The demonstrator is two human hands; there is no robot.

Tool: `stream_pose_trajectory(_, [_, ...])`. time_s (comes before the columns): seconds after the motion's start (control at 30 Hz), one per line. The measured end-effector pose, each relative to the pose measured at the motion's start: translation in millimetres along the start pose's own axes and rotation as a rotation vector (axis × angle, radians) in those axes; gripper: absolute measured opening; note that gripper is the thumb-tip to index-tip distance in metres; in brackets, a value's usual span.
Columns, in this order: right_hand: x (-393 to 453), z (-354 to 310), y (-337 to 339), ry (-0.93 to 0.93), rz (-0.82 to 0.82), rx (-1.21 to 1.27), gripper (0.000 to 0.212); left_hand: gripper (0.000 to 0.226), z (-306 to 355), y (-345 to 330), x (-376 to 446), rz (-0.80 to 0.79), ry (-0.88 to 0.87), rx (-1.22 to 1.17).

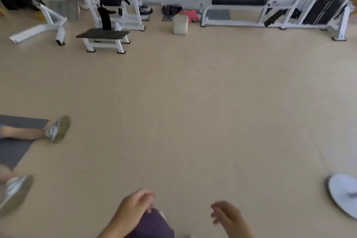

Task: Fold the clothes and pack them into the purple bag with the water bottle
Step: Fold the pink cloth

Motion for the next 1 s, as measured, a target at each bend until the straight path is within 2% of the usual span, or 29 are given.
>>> stream_pose_trajectory(0.1, [44.4,-65.2,-28.4,0.097,-0.085,0.006,0.019,0.028,51.5,-0.8,47.2,-0.012,-0.066,-0.117])
stream_pose_trajectory(0.27, [127.1,-180.3,-56.2,0.309,-0.222,0.016,0.018,0.033,108.8,22.5,134.3,-0.001,-0.133,-0.263])
stream_pose_trajectory(0.37, [194.7,-239.8,-63.1,0.316,-0.21,0.038,0.019,0.029,144.2,42.9,201.7,0.013,-0.138,-0.337])
stream_pose_trajectory(0.47, [254.3,-281.2,-59.6,0.259,-0.215,0.012,0.019,0.021,182.3,59.0,263.9,-0.049,-0.154,-0.323])
stream_pose_trajectory(0.6, [325.6,-313.5,-31.1,0.169,-0.146,-0.002,0.021,0.016,245.4,65.6,353.1,-0.176,-0.187,-0.261])
stream_pose_trajectory(0.8, [449.2,-339.9,35.0,0.067,0.0,0.116,0.023,0.015,355.2,42.9,518.2,-0.329,-0.297,-0.236])
stream_pose_trajectory(0.9, [531.9,-360.0,68.1,0.064,0.031,0.151,0.029,0.016,402.3,28.9,607.4,-0.332,-0.335,-0.217])
stream_pose_trajectory(1.0, [617.5,-403.2,105.8,0.091,0.012,0.153,0.027,0.017,448.8,21.0,686.9,-0.278,-0.318,-0.165])
Point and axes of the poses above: each hand's wrist, its own x-axis towards the middle knuckle, its own y-axis out of the back of the hand, z = x × y, the point moved 4 cm from there along x, towards the middle knuckle, and after that the axes turned 6 degrees about -y, right-handed, at the moved point
